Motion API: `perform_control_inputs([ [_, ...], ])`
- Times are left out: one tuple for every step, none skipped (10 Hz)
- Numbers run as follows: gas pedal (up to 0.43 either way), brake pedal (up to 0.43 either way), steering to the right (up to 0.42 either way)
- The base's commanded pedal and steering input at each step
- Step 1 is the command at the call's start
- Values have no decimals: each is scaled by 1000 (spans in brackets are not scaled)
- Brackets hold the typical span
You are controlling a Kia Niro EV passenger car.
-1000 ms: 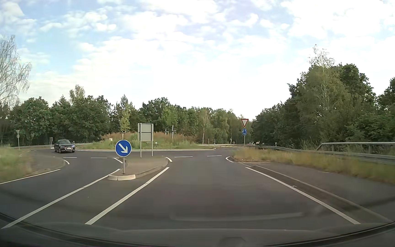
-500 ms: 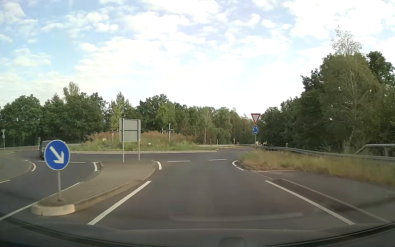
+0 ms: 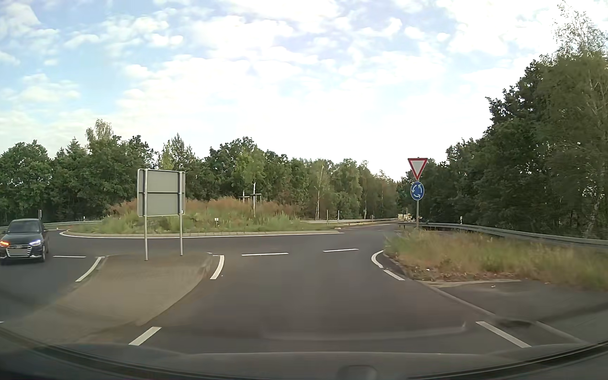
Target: Follow the waypoints while adhering to traffic rules and regulations
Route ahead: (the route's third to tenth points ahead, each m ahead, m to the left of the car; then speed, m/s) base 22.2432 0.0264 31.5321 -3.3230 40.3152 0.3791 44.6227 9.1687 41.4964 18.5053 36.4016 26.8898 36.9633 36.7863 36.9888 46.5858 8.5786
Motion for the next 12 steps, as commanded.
perform_control_inputs([
  [0, 287, -7],
  [0, 287, -12],
  [0, 287, -16],
  [0, 287, -17],
  [0, 287, -16],
  [0, 287, -14],
  [0, 287, -8],
  [0, 287, 2],
  [0, 287, 14],
  [0, 287, 29],
  [0, 287, 41],
  [0, 280, 56],
])
